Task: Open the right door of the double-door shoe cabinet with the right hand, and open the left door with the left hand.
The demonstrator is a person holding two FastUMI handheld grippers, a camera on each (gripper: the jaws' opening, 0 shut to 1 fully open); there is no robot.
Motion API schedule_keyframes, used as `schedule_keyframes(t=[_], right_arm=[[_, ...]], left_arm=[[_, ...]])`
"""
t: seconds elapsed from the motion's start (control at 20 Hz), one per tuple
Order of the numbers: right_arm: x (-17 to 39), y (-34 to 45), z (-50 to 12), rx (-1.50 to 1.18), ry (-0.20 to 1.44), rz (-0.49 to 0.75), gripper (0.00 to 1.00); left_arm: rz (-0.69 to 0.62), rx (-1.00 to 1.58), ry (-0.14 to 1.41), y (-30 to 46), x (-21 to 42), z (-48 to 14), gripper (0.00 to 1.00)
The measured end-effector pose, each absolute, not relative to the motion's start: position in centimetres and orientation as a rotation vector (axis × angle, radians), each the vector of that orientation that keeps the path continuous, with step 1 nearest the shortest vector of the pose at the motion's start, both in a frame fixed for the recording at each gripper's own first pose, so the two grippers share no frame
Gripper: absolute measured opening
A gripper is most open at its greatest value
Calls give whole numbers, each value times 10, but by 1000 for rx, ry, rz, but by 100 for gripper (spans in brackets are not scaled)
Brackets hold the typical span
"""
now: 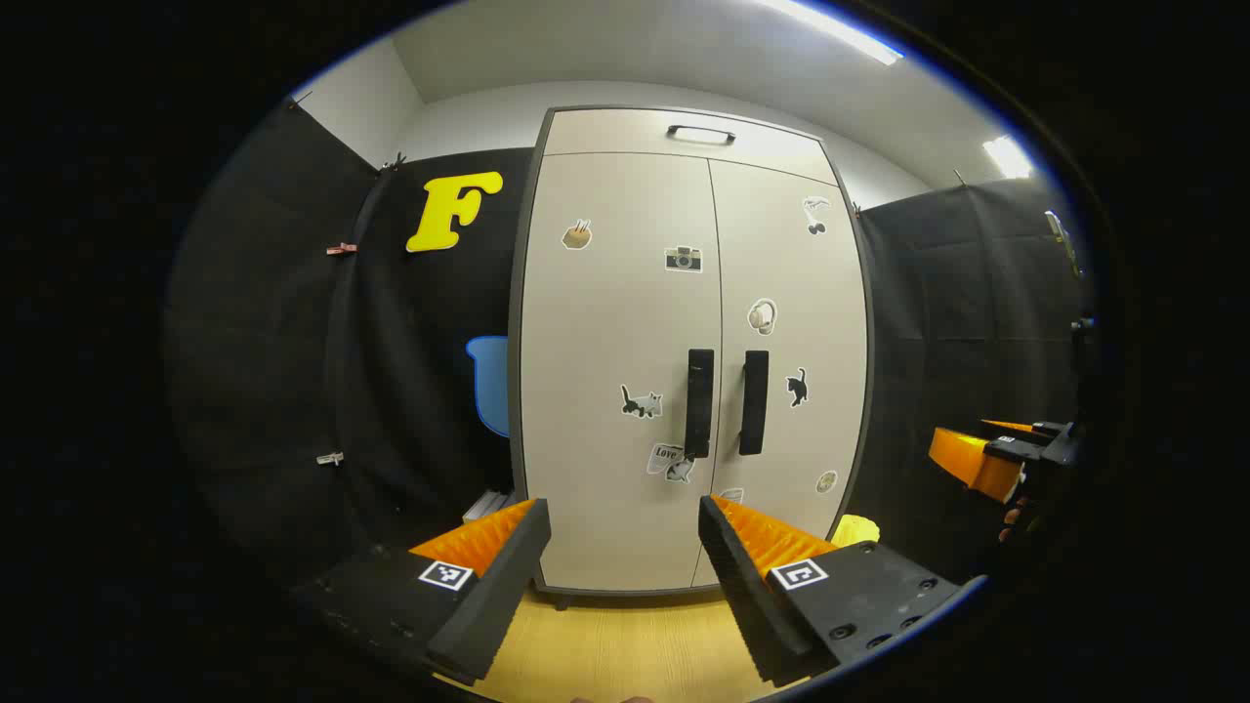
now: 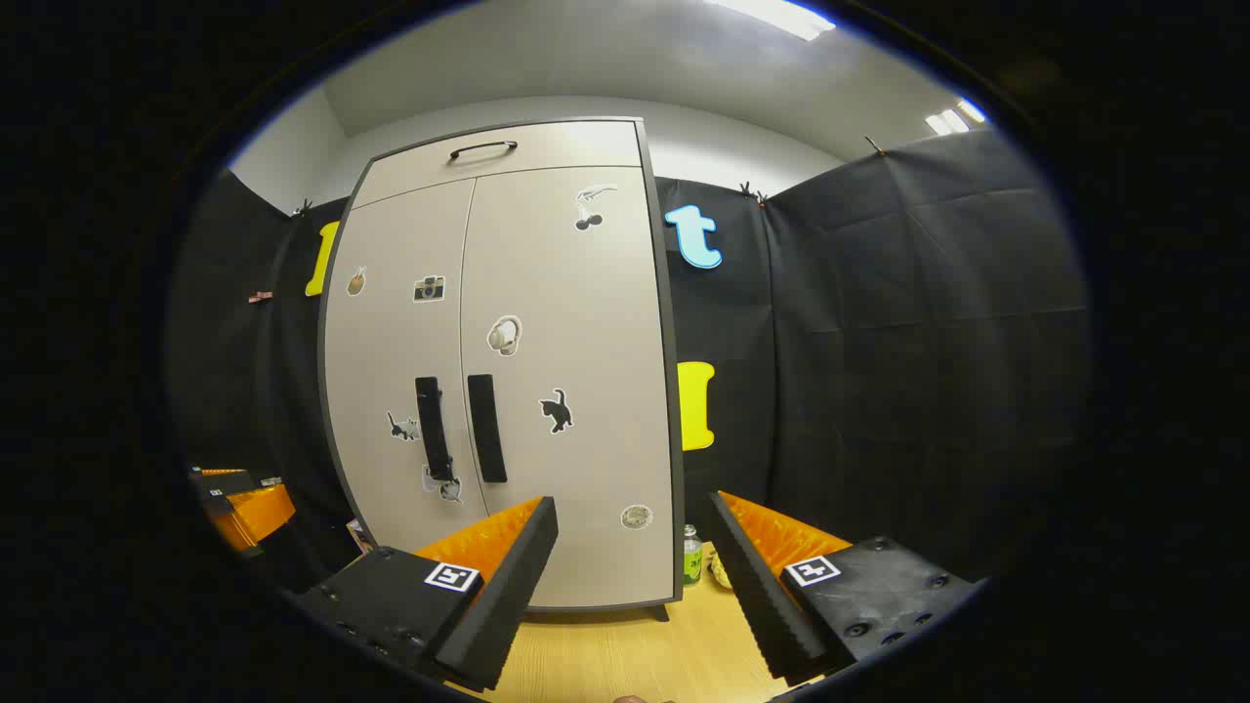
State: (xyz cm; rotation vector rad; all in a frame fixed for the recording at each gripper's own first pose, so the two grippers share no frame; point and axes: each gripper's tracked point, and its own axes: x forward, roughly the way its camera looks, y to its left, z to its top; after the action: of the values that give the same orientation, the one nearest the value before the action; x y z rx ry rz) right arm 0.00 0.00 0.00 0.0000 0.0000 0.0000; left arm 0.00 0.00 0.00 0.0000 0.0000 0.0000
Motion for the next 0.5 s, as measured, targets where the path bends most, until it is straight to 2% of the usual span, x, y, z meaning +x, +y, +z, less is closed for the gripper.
schedule_keyframes(t=[0.5], right_arm=[[11, 5, -14, -10, 22, 37, 98]], left_arm=[[-4, -36, 24, -11, 15, -13, 95]])
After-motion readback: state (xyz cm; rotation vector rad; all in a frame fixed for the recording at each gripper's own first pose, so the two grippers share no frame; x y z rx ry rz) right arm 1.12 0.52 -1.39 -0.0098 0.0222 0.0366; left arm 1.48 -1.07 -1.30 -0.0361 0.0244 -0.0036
